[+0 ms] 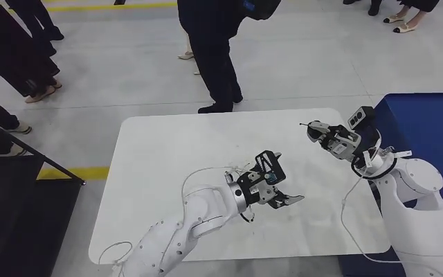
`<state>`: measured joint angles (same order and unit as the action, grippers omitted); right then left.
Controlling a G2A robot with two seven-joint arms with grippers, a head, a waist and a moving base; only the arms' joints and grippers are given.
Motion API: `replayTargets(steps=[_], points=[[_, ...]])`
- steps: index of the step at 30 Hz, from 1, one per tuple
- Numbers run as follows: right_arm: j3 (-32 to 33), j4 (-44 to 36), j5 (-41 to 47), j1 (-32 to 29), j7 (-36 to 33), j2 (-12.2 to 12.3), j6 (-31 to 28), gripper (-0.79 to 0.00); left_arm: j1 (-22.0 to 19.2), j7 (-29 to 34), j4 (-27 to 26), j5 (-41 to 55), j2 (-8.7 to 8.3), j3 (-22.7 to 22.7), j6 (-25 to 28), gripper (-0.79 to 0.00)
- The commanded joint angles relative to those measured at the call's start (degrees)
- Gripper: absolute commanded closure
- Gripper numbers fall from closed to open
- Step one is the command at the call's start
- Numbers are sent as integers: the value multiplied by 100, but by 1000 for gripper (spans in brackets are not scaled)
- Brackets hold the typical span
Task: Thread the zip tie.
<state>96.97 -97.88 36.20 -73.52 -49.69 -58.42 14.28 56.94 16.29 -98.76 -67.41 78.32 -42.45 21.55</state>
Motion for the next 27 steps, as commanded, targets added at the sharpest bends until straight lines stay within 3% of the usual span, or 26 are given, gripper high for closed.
replayTargets(steps=[1,4,6,14,25,27], points=[[0,0,0,0,0,0,0,0,-1,0,1,0,0,0,-1,-785],[0,0,0,0,0,0,0,0,-49,244,52,-204,-5,92,160,-785],[0,0,0,0,0,0,0,0,-417,1390,270,-581,48,244,8,-785],[0,0,0,0,0,0,0,0,-1638,3075,1467,-21,354,326,-390,-785],[0,0,0,0,0,0,0,0,-1632,3087,1475,-65,352,350,-352,-785],[0,0,0,0,0,0,0,0,-1770,3545,1635,-363,363,513,-50,-785]])
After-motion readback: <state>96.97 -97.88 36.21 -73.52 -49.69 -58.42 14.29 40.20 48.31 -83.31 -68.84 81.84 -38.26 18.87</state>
